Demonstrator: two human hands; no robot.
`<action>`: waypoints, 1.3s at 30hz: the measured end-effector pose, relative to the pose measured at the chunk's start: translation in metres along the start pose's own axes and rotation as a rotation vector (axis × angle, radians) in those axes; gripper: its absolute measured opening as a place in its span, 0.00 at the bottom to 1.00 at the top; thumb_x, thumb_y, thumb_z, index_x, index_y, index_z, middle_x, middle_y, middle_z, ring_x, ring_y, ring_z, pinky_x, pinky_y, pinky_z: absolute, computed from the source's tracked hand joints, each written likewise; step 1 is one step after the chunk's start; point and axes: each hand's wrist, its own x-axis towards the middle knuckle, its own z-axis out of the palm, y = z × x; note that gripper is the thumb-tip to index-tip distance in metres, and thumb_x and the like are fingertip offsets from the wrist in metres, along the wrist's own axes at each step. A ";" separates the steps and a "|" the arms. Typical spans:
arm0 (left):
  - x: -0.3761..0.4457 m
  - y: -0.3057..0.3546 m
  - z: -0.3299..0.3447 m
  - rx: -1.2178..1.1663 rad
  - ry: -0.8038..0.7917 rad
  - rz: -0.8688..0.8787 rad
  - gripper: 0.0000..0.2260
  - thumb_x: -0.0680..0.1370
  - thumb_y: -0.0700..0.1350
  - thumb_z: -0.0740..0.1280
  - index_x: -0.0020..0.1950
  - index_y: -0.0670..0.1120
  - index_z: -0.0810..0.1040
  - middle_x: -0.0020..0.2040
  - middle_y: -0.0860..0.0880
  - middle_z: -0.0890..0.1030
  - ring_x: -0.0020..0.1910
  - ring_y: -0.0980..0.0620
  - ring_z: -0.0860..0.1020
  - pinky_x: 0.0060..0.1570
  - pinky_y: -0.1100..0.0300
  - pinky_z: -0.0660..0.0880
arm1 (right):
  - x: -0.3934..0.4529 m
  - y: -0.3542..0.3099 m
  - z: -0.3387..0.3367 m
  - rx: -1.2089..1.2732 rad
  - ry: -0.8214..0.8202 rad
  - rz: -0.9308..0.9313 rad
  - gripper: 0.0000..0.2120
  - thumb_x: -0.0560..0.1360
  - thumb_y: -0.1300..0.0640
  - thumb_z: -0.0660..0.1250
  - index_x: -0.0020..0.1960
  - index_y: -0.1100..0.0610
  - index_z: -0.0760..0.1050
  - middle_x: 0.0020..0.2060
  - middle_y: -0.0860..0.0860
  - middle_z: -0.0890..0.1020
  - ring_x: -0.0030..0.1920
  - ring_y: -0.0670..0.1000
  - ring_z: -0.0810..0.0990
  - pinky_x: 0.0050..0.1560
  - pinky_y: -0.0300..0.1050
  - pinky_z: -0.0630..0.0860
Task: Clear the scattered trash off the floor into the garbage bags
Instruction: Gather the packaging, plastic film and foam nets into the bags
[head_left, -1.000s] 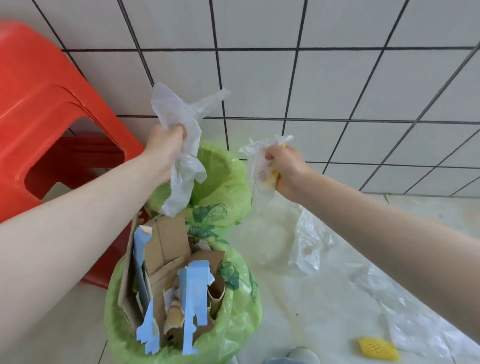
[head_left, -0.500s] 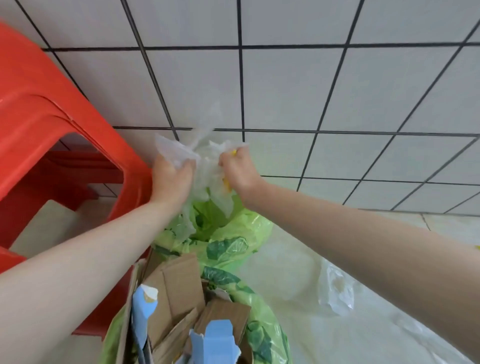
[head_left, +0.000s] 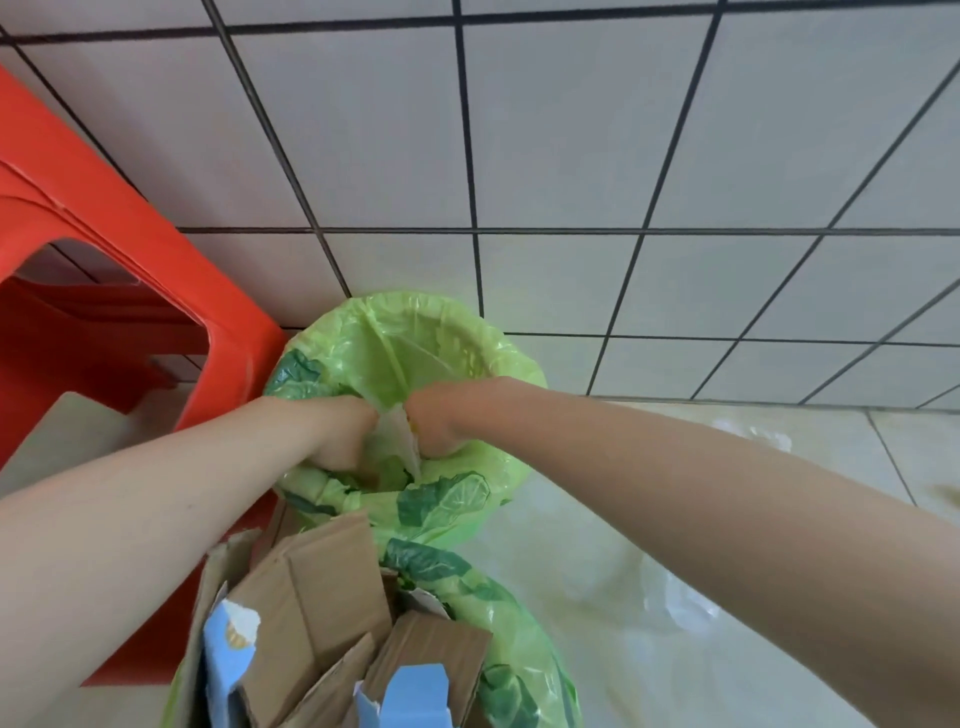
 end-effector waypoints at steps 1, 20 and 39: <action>-0.001 -0.003 -0.003 -0.055 0.018 0.009 0.18 0.69 0.58 0.71 0.52 0.48 0.80 0.46 0.51 0.82 0.45 0.51 0.80 0.49 0.56 0.77 | 0.003 0.001 0.001 -0.006 0.001 -0.019 0.14 0.78 0.57 0.59 0.62 0.60 0.73 0.49 0.53 0.77 0.51 0.56 0.79 0.47 0.46 0.75; -0.056 0.049 -0.078 -0.476 0.668 0.121 0.06 0.76 0.44 0.68 0.51 0.52 0.81 0.46 0.54 0.82 0.45 0.56 0.79 0.46 0.64 0.70 | -0.127 0.072 0.030 0.466 0.857 -0.008 0.12 0.77 0.56 0.62 0.60 0.56 0.75 0.52 0.50 0.80 0.54 0.50 0.77 0.58 0.47 0.73; -0.021 0.336 -0.002 0.009 0.351 0.391 0.14 0.78 0.42 0.59 0.63 0.46 0.73 0.62 0.47 0.71 0.62 0.46 0.69 0.55 0.53 0.72 | -0.322 0.162 0.289 0.615 0.659 0.670 0.13 0.76 0.56 0.65 0.61 0.55 0.74 0.53 0.50 0.76 0.57 0.53 0.75 0.59 0.46 0.71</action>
